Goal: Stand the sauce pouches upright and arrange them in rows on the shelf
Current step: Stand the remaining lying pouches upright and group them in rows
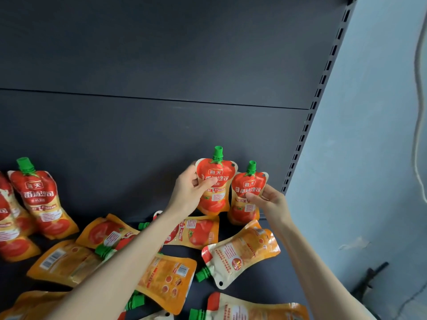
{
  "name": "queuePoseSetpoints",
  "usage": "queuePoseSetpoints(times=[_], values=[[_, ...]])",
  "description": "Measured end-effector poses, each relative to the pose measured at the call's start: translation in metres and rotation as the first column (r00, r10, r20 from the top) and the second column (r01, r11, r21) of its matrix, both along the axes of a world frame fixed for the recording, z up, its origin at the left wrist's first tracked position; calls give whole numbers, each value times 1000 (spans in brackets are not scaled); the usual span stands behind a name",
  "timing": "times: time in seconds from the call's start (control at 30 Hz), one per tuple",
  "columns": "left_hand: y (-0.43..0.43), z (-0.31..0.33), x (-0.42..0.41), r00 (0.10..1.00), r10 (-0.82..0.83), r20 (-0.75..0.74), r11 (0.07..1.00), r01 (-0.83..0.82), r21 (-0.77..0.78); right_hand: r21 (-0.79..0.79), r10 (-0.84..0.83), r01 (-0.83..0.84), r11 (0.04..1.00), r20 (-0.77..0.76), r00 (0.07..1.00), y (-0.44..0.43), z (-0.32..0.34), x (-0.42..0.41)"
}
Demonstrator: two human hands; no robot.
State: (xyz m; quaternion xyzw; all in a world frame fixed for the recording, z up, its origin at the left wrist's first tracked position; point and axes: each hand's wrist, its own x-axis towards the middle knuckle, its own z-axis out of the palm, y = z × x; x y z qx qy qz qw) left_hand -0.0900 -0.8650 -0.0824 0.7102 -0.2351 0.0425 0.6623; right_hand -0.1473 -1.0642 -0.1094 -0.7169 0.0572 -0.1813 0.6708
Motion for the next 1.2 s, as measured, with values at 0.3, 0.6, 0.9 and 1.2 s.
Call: queuePoseSetpoints(times=[0.3, 0.6, 0.9, 1.2], values=[[-14, -9, 6, 999, 25, -30, 998, -27, -51, 2, -15, 15, 1000, -30, 999, -14, -4, -2], [-47, -38, 10, 996, -74, -47, 996, 76, 44, 30, -53, 54, 998, -14, 998, -39, -5, -10], [-14, -41, 21, 988, -140, -56, 967, 149, 207, -69, 13, -17, 997, -63, 998, -34, -18, -2], [-2, -44, 13, 989, -125, -85, 961, 142, 237, -168, 32, -44, 985, -76, 997, -9, -19, 8]])
